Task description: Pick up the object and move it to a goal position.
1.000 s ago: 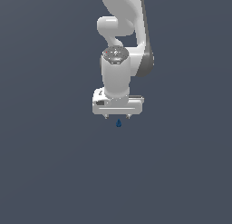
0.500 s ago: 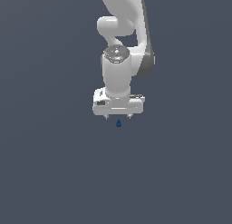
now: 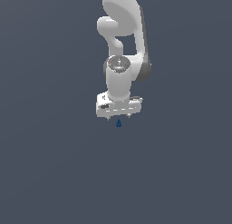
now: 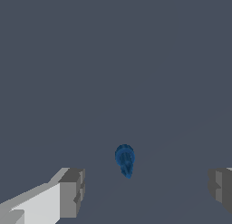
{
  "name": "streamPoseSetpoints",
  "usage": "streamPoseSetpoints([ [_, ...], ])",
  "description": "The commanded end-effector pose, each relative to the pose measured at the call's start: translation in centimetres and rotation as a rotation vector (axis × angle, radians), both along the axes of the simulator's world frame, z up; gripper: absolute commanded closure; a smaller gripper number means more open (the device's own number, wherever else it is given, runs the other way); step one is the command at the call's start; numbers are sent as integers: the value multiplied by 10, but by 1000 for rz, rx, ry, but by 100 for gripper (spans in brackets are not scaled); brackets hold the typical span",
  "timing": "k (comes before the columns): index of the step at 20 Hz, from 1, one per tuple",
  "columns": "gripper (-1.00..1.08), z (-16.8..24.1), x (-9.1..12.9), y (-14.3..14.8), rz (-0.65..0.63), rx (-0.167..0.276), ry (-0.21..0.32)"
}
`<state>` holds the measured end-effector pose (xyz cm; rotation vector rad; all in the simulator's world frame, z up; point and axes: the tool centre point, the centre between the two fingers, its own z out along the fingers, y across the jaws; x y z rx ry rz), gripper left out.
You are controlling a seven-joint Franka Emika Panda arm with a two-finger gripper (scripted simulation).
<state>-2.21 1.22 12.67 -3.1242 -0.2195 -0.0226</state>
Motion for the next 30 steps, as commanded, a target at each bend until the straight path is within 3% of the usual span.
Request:
streamPoseSetpoints([
  [1,-92,-14,-11,1,41,-5,5],
  [9,-92,-34,-28,3,103,-11,13],
  [29,-92,-84,-28,3,104,-11,13],
  [30,108,-84,-28,3,104,-11,13],
])
